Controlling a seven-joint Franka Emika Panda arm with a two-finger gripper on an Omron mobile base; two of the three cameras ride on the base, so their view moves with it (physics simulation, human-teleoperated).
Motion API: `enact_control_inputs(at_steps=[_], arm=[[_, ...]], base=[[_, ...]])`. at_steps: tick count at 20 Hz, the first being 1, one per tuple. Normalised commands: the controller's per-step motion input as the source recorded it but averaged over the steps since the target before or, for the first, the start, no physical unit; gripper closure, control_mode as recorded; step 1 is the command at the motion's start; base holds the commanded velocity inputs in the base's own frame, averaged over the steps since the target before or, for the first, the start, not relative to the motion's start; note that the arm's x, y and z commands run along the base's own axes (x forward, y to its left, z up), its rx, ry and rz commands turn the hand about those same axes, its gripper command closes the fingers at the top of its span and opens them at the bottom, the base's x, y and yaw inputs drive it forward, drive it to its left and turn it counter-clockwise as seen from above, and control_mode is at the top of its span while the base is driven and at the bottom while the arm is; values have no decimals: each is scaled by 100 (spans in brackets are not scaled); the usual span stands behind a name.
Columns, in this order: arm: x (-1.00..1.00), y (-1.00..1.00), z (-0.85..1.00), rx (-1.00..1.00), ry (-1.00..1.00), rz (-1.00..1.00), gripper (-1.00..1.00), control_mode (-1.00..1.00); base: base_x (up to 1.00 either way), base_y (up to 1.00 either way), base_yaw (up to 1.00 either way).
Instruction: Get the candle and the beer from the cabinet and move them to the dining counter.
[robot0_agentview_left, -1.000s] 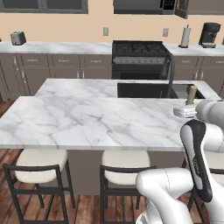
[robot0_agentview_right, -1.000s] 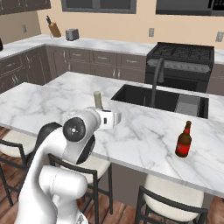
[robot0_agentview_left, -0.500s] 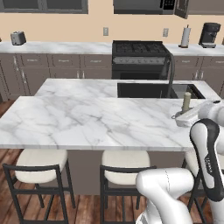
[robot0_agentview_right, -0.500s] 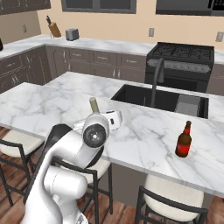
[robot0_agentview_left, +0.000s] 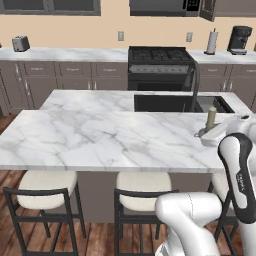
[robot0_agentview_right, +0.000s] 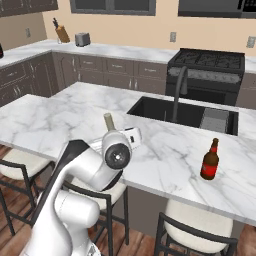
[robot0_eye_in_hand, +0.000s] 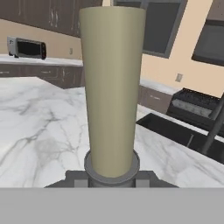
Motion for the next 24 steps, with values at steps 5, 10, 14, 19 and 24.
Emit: enact_control_inputs(at_steps=[5, 10, 14, 19, 24], arm=[[34, -1, -18, 0, 7, 10, 100, -100], [25, -8, -23, 4, 11, 13, 100, -100], [23, -19, -23, 10, 7, 14, 100, -100], [27, -13, -25, 11, 0, 13, 100, -100], [30, 0, -29, 11, 0, 9, 100, -100]], base=[[0, 0, 0], [0, 0, 0], [0, 0, 0], [0, 0, 0], [0, 0, 0]])
